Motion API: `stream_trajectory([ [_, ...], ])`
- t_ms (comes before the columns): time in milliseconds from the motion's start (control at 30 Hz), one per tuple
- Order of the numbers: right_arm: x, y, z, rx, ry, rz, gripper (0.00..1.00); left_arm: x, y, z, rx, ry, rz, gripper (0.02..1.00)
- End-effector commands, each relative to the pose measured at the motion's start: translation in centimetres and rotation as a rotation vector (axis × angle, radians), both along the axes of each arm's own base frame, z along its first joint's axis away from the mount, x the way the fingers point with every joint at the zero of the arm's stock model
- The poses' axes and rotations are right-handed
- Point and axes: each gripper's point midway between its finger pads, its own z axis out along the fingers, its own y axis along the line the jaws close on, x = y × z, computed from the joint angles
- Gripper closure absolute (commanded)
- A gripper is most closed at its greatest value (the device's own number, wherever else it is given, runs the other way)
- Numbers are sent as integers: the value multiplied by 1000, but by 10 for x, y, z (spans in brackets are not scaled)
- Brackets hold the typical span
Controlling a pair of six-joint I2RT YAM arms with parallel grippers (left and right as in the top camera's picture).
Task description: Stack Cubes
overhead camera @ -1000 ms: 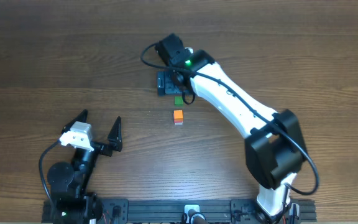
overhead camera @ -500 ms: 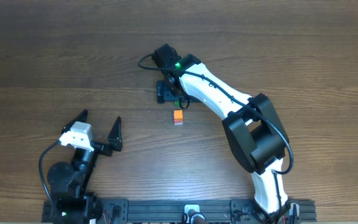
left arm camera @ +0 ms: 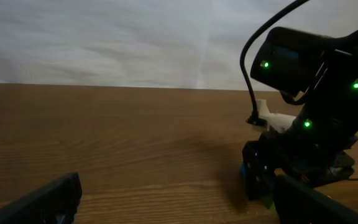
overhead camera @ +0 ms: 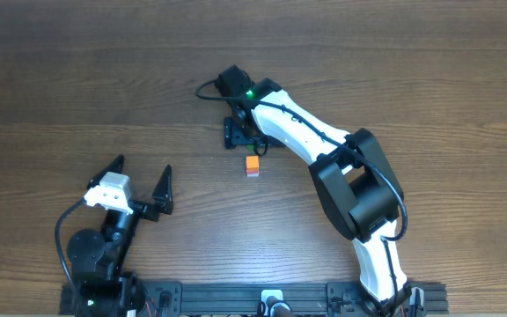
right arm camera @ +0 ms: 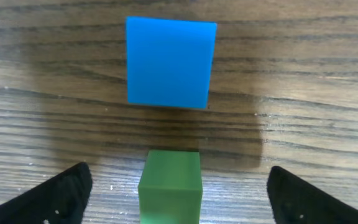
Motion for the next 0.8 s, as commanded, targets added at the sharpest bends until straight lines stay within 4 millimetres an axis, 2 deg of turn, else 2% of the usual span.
stream_trajectory([
  [33,5,3,-1,-4,-12,8,145,0,-1,-1,10,-7,-9,20],
  [500,4,4,-1,-11,-16,15,408,0,-1,-1,10,-7,-9,18],
  [800,4,4,-1,-11,-16,15,533,0,-1,-1,10,-7,-9,18],
])
